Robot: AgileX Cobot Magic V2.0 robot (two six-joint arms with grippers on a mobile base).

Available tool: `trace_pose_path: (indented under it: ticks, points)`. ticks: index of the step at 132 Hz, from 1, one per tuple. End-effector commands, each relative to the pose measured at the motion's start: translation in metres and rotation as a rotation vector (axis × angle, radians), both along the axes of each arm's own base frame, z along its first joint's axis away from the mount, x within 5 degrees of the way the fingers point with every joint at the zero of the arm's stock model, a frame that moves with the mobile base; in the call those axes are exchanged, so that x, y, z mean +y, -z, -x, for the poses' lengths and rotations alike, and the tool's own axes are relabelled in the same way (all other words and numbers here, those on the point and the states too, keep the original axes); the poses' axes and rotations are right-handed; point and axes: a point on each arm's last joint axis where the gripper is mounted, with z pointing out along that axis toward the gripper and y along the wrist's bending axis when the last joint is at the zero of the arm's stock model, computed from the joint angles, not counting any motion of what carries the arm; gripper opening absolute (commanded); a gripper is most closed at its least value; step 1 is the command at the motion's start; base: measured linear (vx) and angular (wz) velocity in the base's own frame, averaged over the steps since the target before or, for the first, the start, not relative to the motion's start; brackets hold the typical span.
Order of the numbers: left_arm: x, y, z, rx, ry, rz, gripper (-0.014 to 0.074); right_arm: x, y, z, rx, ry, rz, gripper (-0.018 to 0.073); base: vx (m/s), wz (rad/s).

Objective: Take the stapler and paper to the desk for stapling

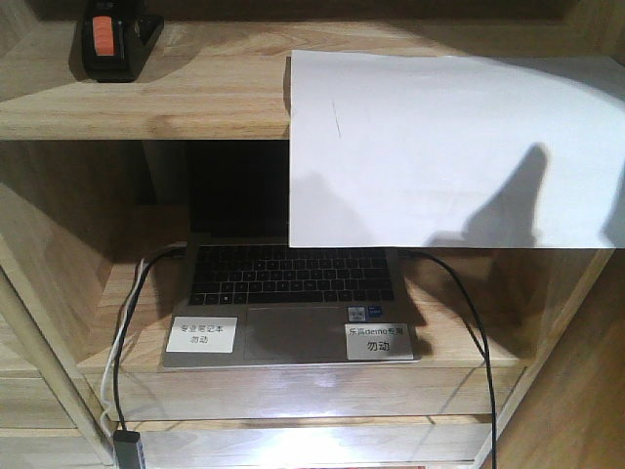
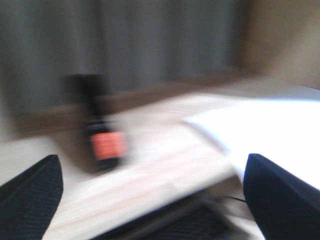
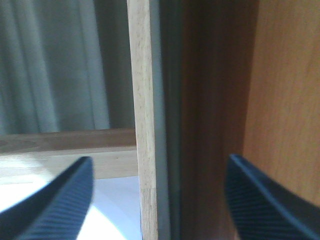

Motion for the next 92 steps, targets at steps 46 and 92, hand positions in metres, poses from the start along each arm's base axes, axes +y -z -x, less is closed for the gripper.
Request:
trace_pose_path:
  ticks: [46,92]
  points:
    - [-0.04,-0.006,-0.017,-0.053,0.163,0.055,0.0695,0.0,-0.014,0.002,-0.091,0.006,0.022,0.0391,0.0,0.0]
    - [-0.037,-0.023,-0.043,0.017,-0.044,0.094,0.0684,0.0,-0.013,0.002,-0.084,0.006,0.022,0.0378,0.0,0.0]
